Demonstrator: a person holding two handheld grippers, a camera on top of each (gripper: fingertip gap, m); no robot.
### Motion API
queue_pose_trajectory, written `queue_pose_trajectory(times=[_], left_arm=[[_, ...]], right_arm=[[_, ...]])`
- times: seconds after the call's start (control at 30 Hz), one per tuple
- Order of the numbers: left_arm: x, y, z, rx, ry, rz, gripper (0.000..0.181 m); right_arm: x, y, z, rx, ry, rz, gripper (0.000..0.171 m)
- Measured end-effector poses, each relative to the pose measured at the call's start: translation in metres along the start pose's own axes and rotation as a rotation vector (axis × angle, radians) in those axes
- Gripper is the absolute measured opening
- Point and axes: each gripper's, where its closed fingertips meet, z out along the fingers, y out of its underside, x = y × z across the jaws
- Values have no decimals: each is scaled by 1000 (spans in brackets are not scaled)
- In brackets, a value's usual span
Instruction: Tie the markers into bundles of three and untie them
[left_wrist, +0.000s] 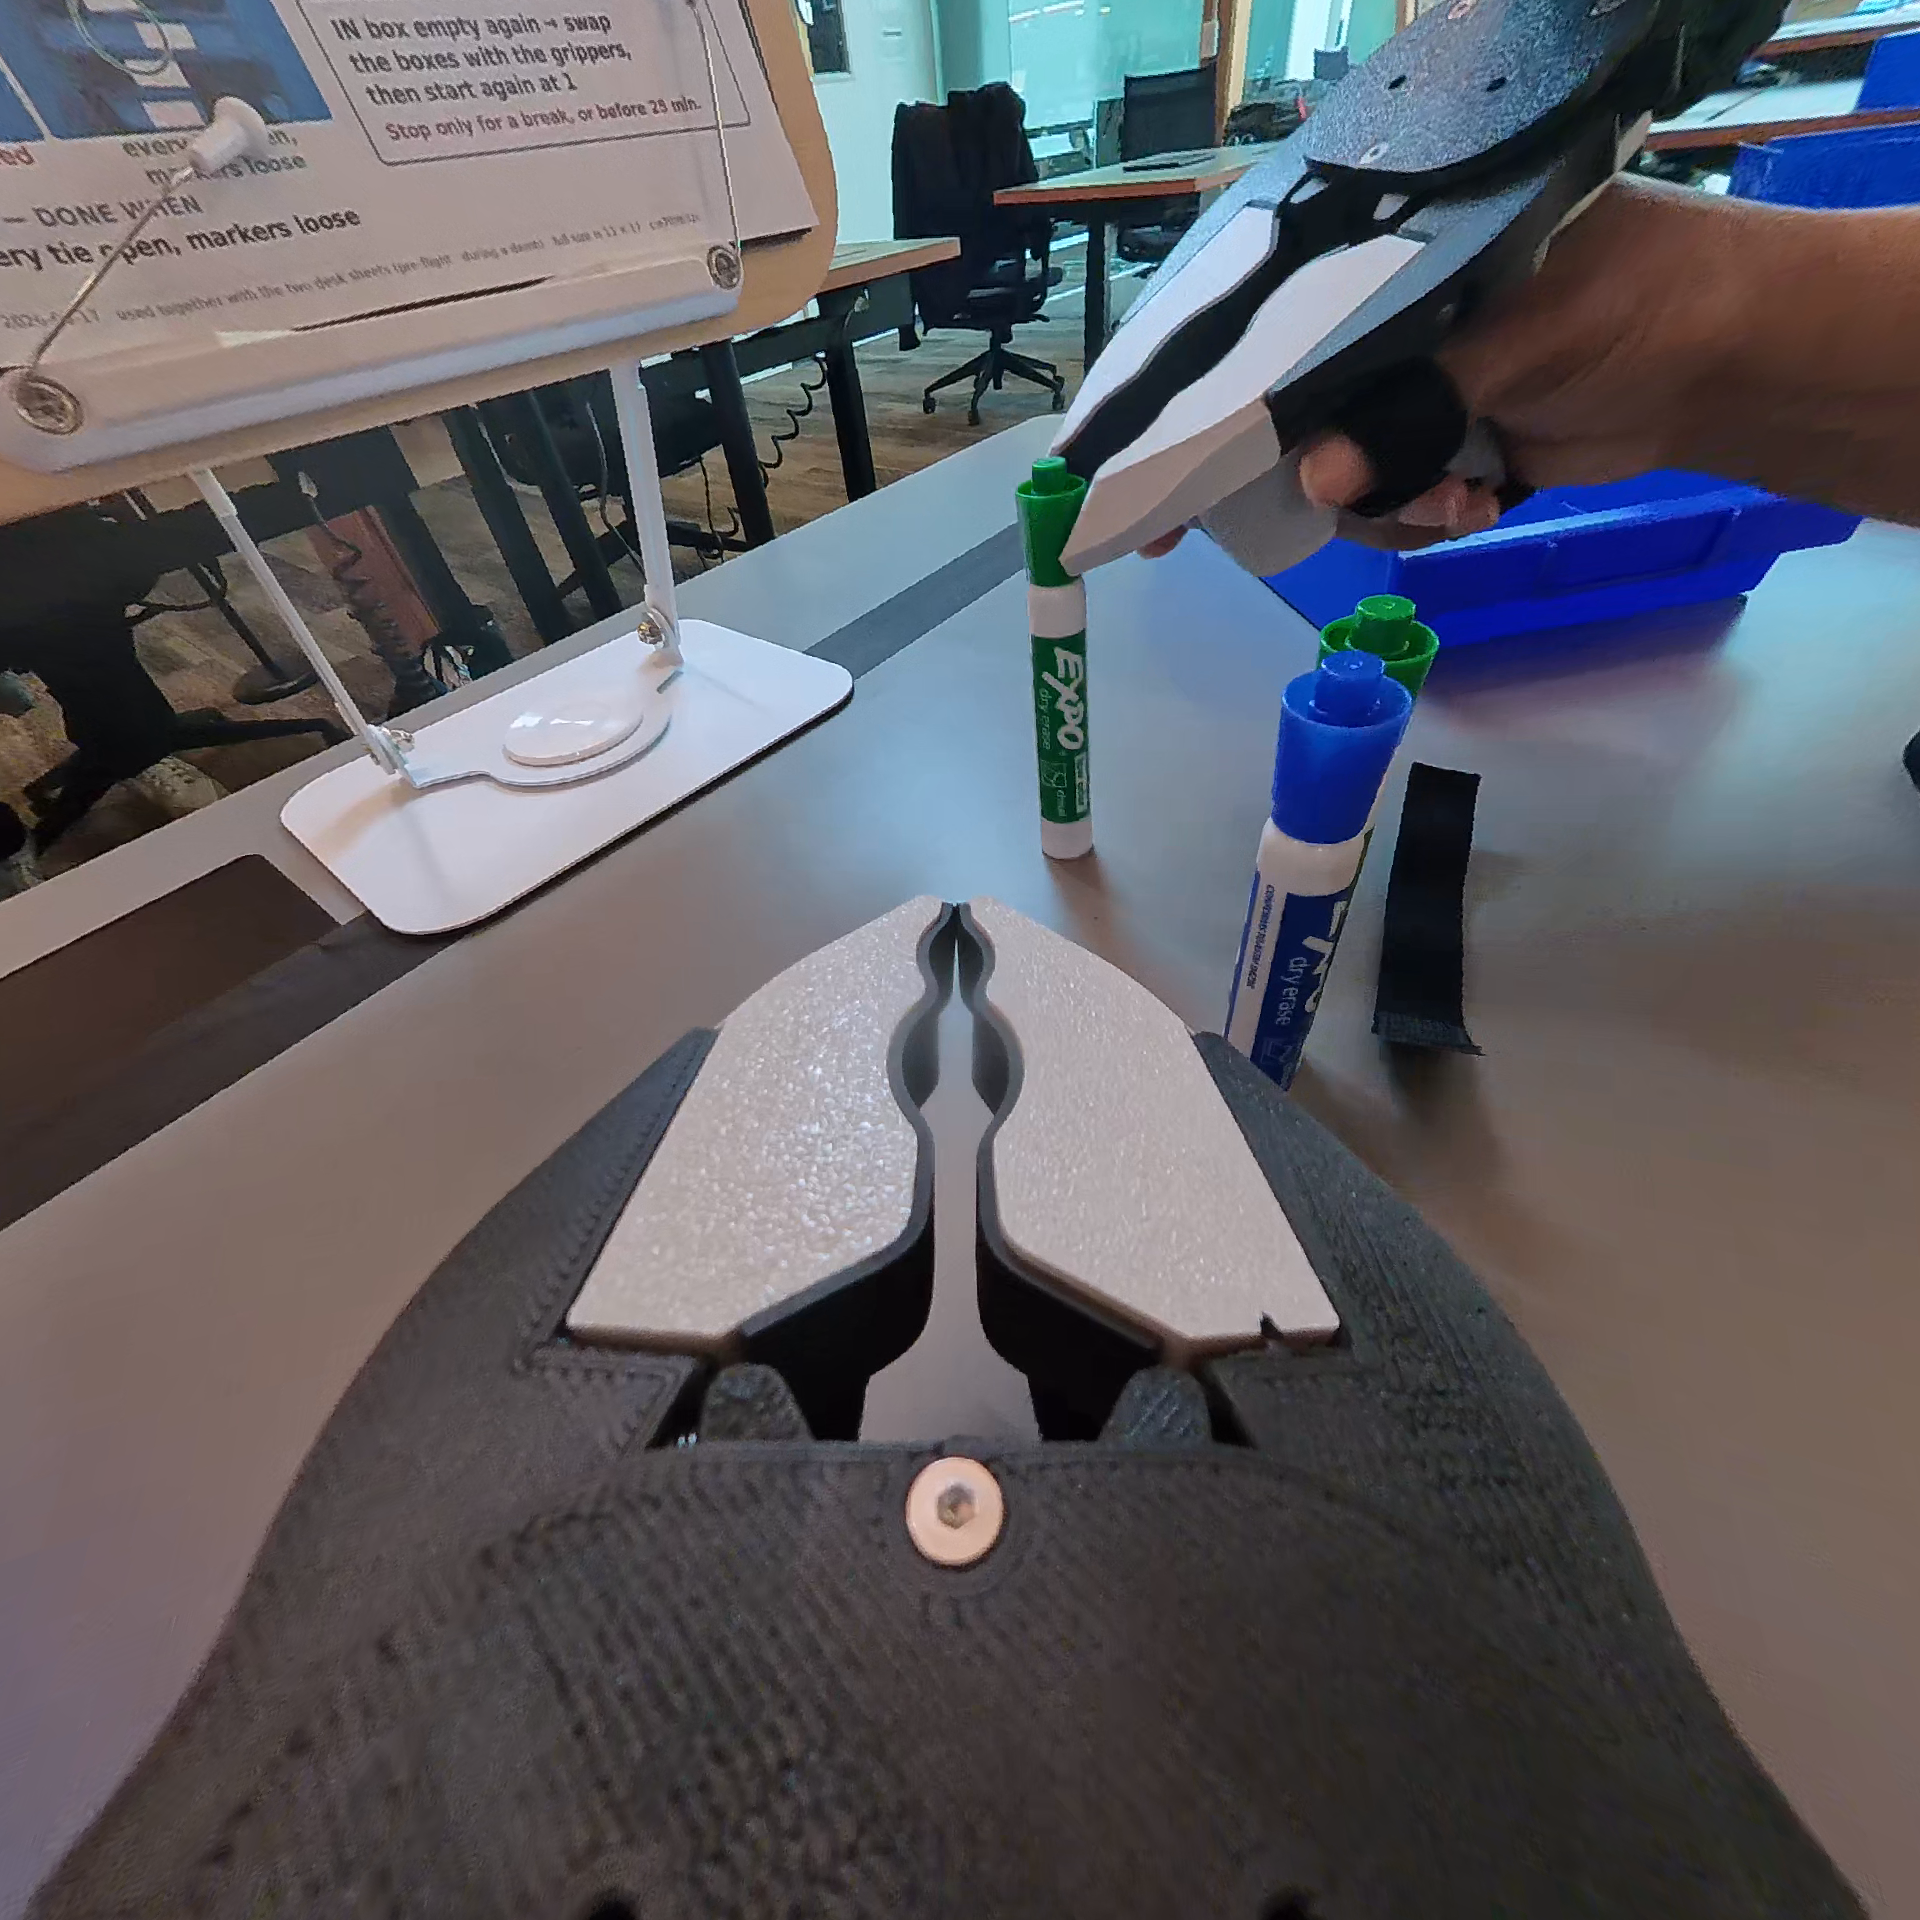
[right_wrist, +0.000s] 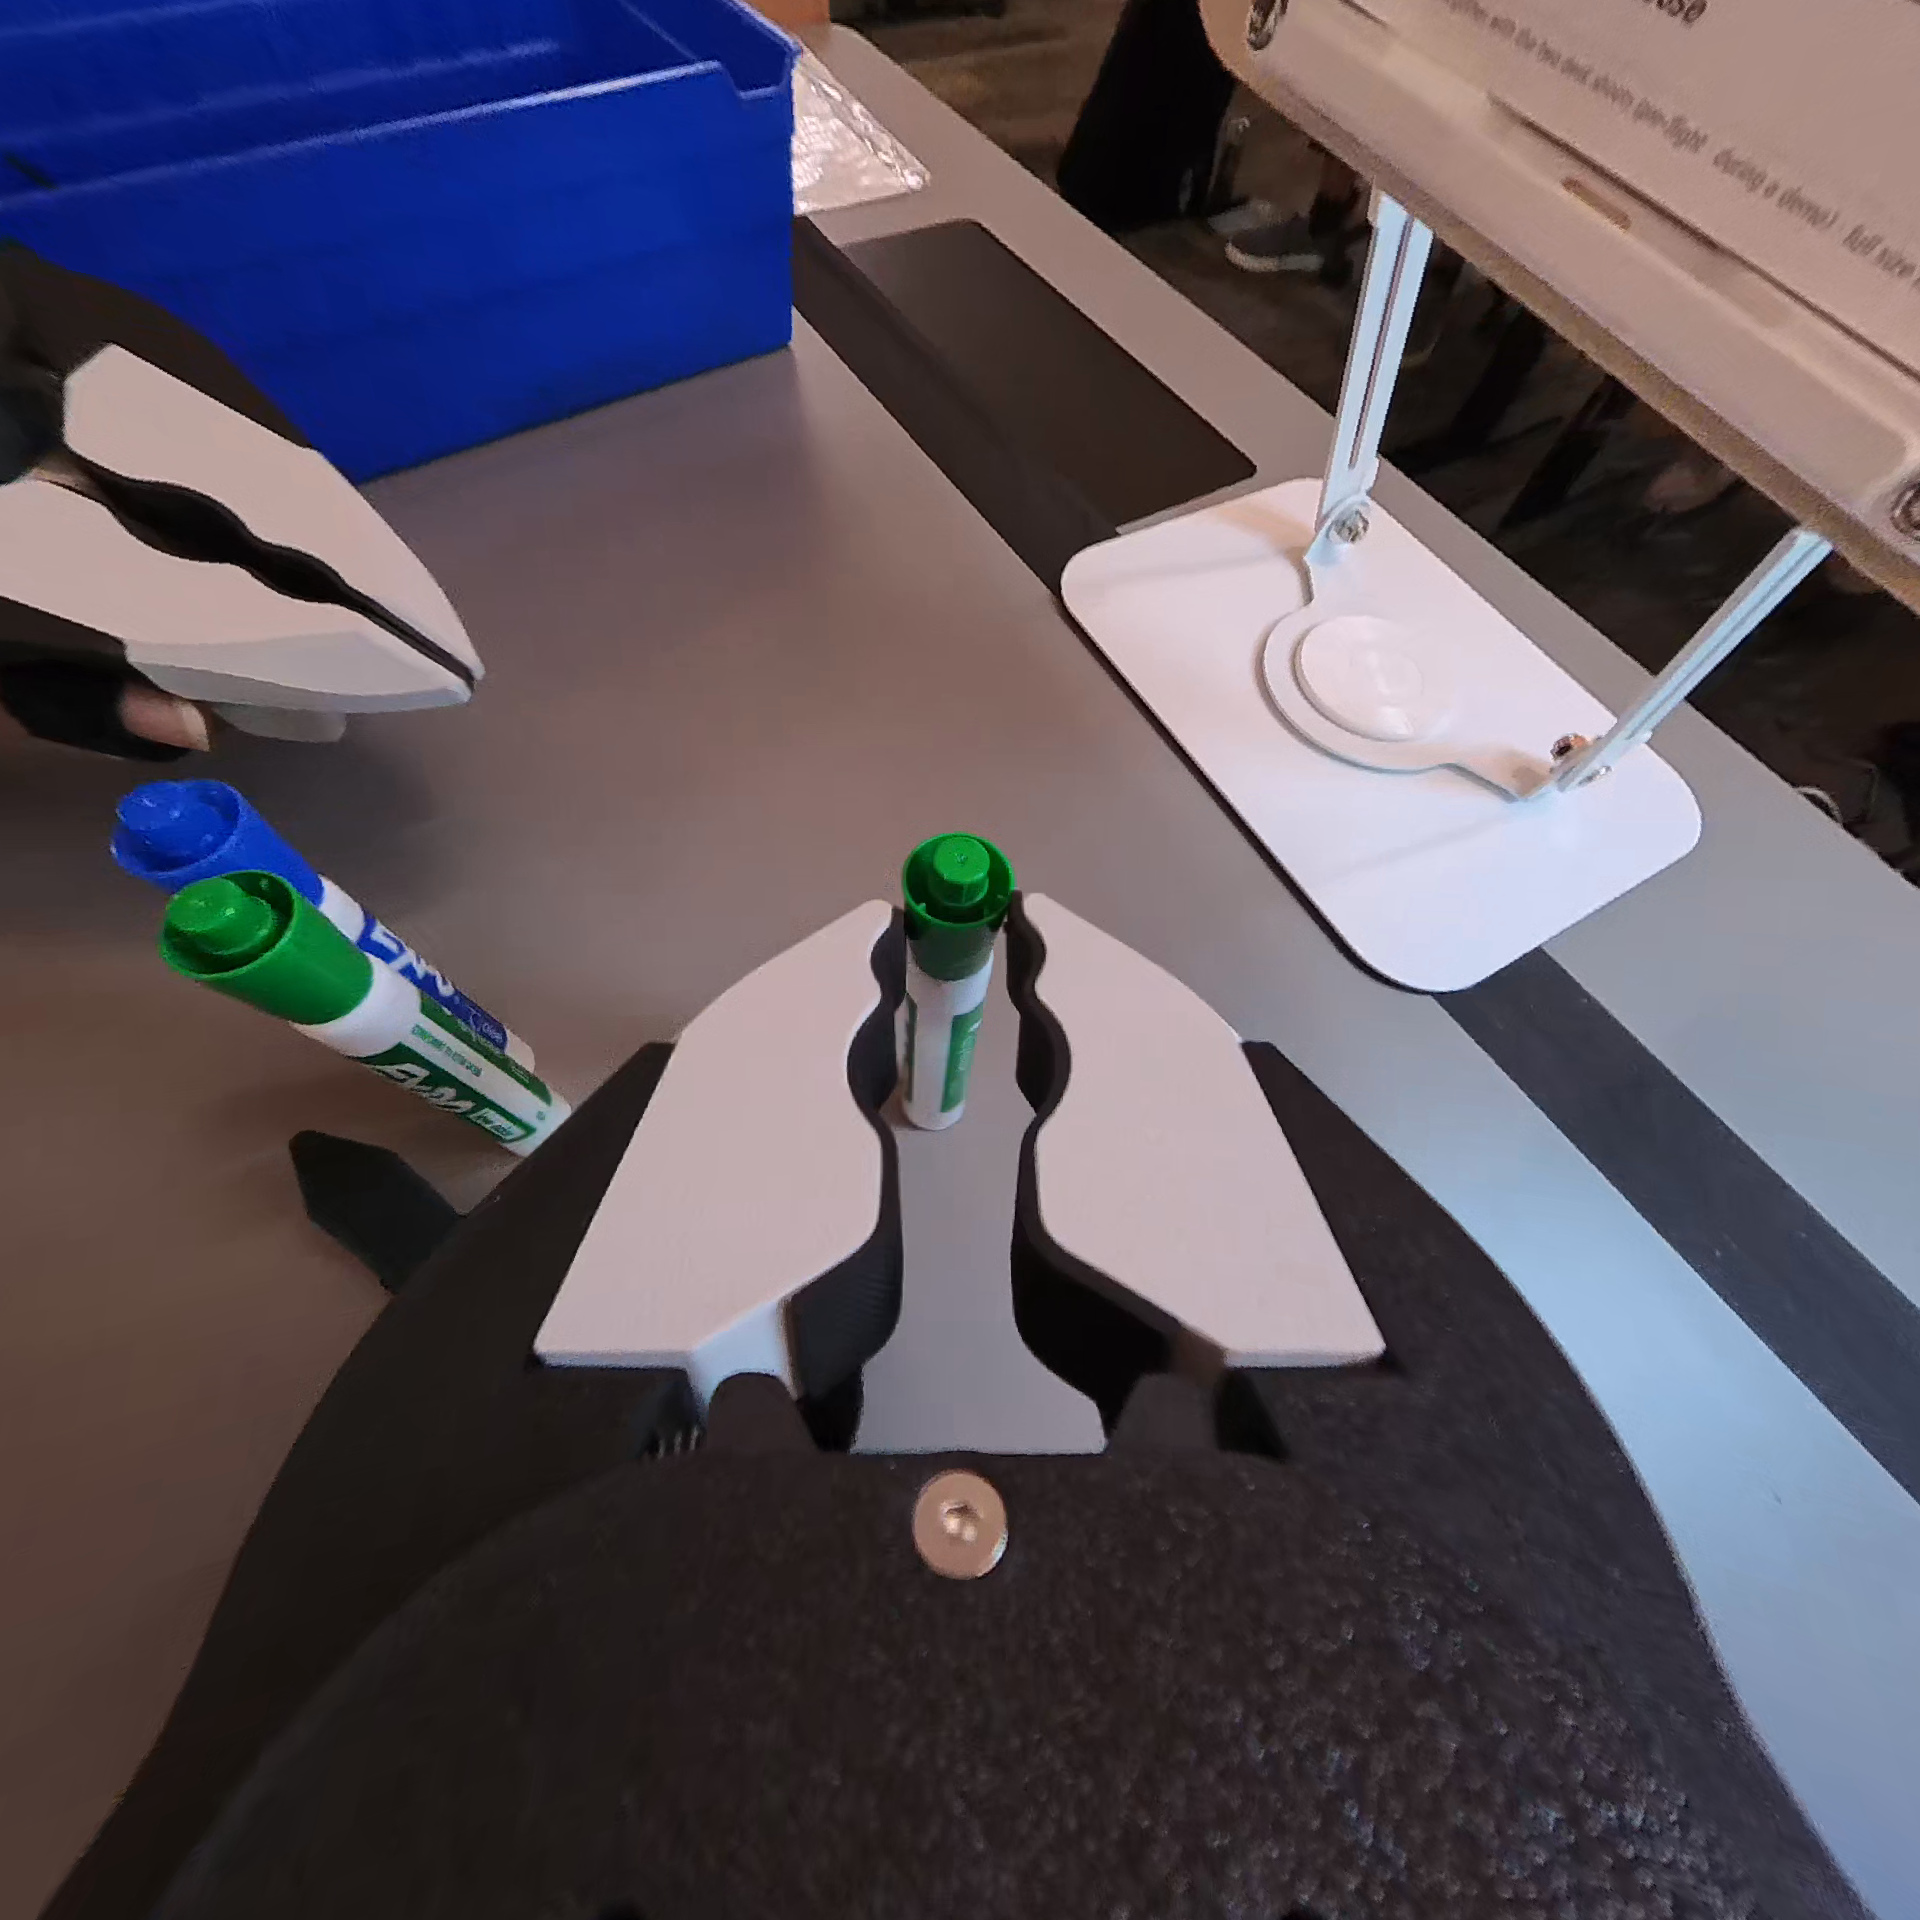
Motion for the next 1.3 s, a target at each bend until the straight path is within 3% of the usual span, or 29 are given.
queue_pose_trajectory(times=[0.2,0.33,0.63,0.93,1.3], left_arm=[[2,-1,1,1,13,2,0],[4,0,3,-2,25,5,0],[10,1,2,-17,18,33,0],[8,4,2,-29,10,52,0],[4,8,5,-42,27,25,0]], right_arm=[[-24,-33,-41,70,-99,-42,18],[-55,-31,-56,90,-189,-50,18],[-72,-11,-26,105,-206,-57,18],[-80,-14,-4,132,-503,-76,18],[-91,-17,5,143,-701,-99,18]])
